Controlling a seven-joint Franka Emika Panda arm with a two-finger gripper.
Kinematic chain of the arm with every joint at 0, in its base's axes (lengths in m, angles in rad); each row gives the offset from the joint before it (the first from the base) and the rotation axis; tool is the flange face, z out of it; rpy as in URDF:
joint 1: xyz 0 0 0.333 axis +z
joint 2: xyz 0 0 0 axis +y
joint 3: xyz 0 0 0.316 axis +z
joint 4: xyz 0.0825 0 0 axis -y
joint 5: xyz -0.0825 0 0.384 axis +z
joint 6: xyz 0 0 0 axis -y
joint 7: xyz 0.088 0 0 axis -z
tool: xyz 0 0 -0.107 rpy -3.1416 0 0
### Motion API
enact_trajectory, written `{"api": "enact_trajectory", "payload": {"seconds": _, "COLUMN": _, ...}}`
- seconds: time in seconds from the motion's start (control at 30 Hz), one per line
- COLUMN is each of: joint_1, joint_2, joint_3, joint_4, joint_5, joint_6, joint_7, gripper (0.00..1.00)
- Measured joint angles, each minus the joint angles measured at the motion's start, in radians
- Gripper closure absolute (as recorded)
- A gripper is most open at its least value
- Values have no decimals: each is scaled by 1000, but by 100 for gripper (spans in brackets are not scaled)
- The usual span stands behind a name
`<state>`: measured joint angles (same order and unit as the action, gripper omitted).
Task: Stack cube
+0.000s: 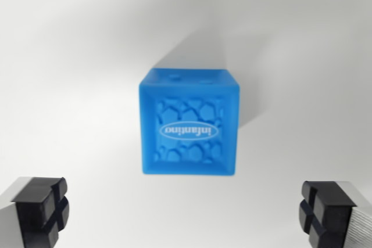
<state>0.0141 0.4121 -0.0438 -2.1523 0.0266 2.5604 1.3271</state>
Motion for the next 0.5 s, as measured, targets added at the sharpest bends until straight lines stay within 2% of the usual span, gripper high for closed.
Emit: {"api": "enact_trajectory", "payload": {"seconds": 0.5, "joint_1": -4, "joint_2": 132, "joint_3": 6, "joint_4": 18, "joint_5": 7, "joint_6": 112, "joint_7": -1, "gripper": 0}}
